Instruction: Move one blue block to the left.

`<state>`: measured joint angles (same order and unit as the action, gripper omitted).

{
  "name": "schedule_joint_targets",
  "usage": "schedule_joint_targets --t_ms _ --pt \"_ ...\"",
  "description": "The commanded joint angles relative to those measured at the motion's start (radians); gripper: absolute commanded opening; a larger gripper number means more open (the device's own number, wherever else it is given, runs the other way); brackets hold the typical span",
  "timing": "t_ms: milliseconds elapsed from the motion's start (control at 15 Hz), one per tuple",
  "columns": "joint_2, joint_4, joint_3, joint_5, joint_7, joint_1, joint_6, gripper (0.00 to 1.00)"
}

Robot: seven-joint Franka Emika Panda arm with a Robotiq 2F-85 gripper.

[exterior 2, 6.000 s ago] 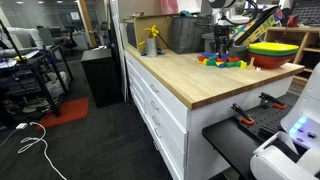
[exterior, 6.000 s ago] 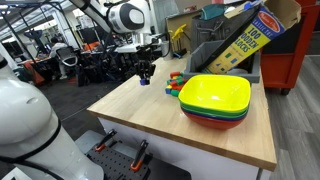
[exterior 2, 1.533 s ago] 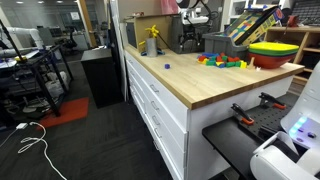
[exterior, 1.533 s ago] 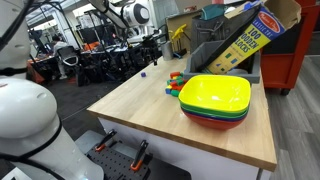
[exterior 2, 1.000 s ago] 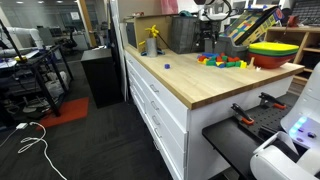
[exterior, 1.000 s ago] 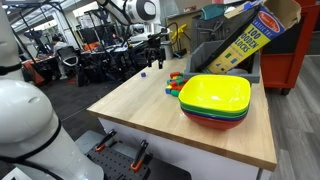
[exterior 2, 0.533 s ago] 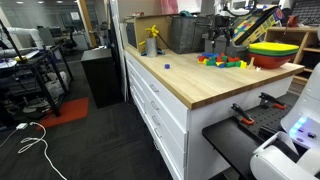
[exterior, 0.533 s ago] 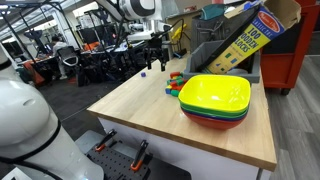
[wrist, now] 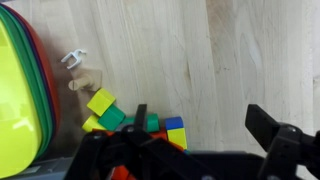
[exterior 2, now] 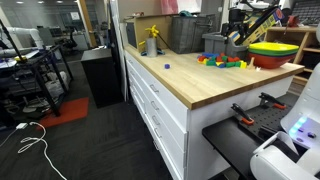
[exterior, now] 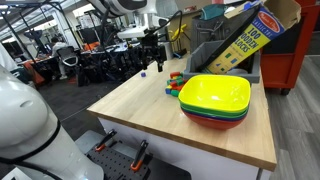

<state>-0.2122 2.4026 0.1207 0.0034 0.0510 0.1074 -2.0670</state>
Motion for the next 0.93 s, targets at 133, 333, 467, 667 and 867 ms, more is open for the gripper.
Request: schedule_joint_targets --t_ms 133,333,467,667,867 --pt "-0.207 0.123 0.024 0.004 0.032 0.019 0.045 1.00" --pt "-0.291 0.149 0.029 0.020 0.024 0.018 0.106 1.00" --pt "-0.328 0.137 0.016 0.036 -0.030 0.020 0.219 1.00" --pt "-0.289 0.122 0.019 0.020 -0.002 0.017 0.161 1.00" --pt "-0.274 0.122 0.019 0.019 -0.002 0.016 0.157 1.00"
